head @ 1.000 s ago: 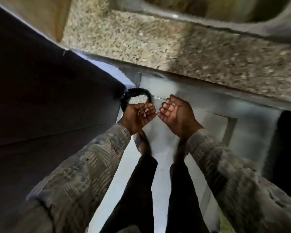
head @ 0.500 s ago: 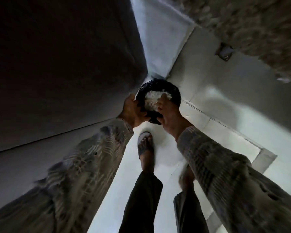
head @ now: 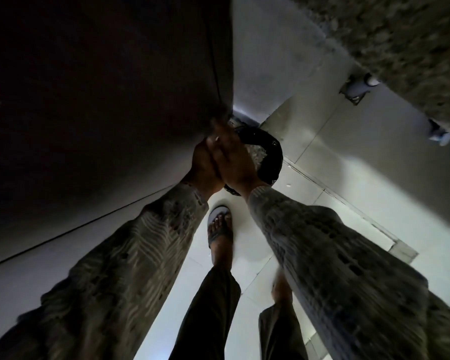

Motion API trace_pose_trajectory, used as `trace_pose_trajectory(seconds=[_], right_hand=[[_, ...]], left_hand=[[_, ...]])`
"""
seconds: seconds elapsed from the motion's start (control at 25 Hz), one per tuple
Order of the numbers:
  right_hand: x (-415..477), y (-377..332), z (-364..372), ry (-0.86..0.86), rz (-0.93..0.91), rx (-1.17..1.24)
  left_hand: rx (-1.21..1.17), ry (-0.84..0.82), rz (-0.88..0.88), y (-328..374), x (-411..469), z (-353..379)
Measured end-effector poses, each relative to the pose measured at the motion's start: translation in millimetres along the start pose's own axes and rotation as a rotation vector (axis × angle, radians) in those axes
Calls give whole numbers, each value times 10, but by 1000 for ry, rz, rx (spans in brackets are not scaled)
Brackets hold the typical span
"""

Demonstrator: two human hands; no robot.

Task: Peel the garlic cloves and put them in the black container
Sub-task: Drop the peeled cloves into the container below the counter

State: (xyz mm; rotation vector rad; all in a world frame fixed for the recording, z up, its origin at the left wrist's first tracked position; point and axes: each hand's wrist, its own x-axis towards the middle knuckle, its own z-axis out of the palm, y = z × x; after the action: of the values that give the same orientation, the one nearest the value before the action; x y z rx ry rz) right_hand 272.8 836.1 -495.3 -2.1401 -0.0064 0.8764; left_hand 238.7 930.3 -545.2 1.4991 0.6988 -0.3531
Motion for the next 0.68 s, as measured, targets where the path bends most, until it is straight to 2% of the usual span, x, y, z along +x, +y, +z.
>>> trace_pose_trajectory(seconds=[0.04, 0.08, 0.12, 0.16, 0.24, 0.32, 0.4, 0.52, 0.68], right_hand=[[-34, 3, -85, -74, 2, -42], [-75, 25, -188, -118, 58, -98], [-71, 115, -278, -132, 125, -162], [-81, 169, -354, -110, 187, -122], [-230, 161, -592, -64, 214, -31], [-384, 187, -751, -39, 176, 35], [-645, 135, -917, 19, 155, 81], [-1063, 6, -1148, 57, 130, 135], [-1901, -187, -1640, 155, 37, 241]], left_hand=[[-122, 74, -91, 62, -21, 30], [-13, -1, -102, 323, -201, 85], [-3, -25, -157, 446, -281, 152], [115, -42, -92, 537, -369, 132], [231, 66, 29, 618, -427, 190], [329, 62, 77, 671, -493, 194], [290, 31, 29, 672, -552, 206], [270, -45, 16, 1078, -870, 313], [465, -133, 86, 1512, -1465, 485]])
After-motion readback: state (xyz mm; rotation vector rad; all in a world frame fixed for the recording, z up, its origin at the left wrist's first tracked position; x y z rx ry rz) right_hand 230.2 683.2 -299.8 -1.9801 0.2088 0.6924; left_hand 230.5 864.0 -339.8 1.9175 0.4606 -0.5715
